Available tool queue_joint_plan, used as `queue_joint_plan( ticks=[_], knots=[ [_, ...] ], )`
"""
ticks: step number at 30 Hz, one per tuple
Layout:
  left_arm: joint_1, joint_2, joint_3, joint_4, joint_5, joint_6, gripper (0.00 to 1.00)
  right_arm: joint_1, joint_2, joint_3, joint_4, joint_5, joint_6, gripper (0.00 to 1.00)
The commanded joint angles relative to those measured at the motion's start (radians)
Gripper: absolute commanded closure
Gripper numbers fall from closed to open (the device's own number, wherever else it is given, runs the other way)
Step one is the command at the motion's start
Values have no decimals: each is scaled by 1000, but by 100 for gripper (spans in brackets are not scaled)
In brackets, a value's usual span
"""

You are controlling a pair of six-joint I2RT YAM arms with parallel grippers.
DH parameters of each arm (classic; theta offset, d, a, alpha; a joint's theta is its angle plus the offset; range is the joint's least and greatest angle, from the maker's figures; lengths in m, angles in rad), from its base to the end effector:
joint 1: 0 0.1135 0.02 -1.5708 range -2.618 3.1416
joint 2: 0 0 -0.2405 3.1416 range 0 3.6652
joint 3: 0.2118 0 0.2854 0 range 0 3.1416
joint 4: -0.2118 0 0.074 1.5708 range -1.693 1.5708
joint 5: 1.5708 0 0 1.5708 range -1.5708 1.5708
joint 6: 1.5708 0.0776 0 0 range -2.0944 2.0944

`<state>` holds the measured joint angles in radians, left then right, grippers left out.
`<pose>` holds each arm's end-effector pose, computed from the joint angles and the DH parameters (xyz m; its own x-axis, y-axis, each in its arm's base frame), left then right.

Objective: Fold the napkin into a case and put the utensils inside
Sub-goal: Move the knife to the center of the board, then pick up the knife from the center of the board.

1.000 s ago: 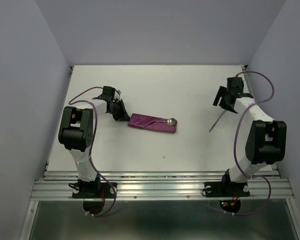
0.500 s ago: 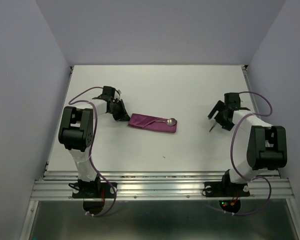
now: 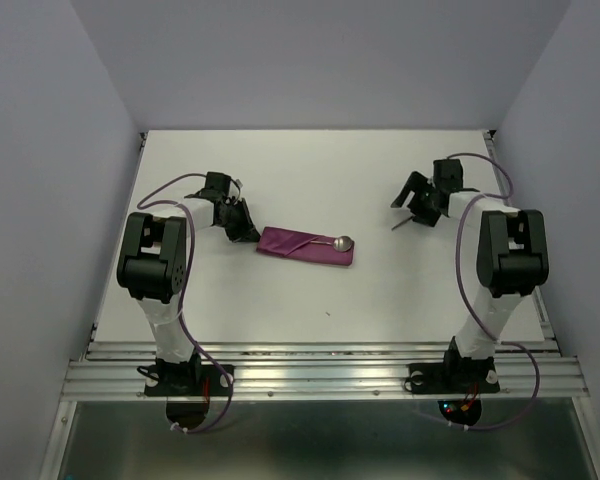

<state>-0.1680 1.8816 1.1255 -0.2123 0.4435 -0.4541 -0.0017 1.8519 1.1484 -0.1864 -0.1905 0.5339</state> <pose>0.4079 -0.1030 0.0760 -0.9015 -0.2490 -0.3541 -0.0052 0.8242 -0.5663 0.4329 0.0140 0.0931 -0.7287 0.5009 -0.4670 0.2943 0.8448 0.4470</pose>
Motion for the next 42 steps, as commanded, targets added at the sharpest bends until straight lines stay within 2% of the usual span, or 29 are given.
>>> queue_joint_plan(
  ticks=[1, 4, 8, 11, 12, 14, 16, 20, 25, 28, 31, 33, 38, 42],
  knots=[
    [-2, -41, -1, -41, -54, 8, 100, 43, 101, 180, 56, -99, -55, 18],
    [-2, -44, -3, -45, -58, 6, 100, 43, 151, 302, 12, -141, -106, 20],
    [-2, -49, -3, -47, -62, 2, 100, 54, 130, 364, -71, -106, -276, 19],
    [-2, -47, 2, -48, -60, 0, 100, 54, 119, 375, -110, -38, -435, 19],
    [-2, -47, 2, -48, -61, 0, 100, 54, 116, 370, -111, -24, -486, 23],
    [-2, -45, 5, -50, -63, 0, 100, 54, 98, 350, -90, -21, -660, 26],
    [-2, -44, 5, -52, -65, 0, 100, 54, 86, 321, -59, 26, -738, 27],
    [-2, -36, 8, -50, -65, -5, 100, 54, 122, 373, 15, 146, -736, 25],
    [-7, -36, 7, -52, -66, -8, 100, 54, 318, 622, -1, 282, -622, 26],
    [-11, -39, 2, -52, -66, -11, 100, 54, 445, 741, -44, 345, -554, 27],
    [-16, -48, -1, -52, -69, -14, 99, 54, 580, 971, -194, 382, -545, 27],
    [-18, -52, -3, -52, -68, -12, 100, 63, 624, 1016, -234, 404, -560, 26],
    [-19, -49, -3, -50, -65, -11, 99, 92, 540, 855, -182, 404, -618, 29],
    [-24, -47, -1, -47, -58, -11, 99, 103, 411, 604, -144, 350, -609, 32]
  ],
)
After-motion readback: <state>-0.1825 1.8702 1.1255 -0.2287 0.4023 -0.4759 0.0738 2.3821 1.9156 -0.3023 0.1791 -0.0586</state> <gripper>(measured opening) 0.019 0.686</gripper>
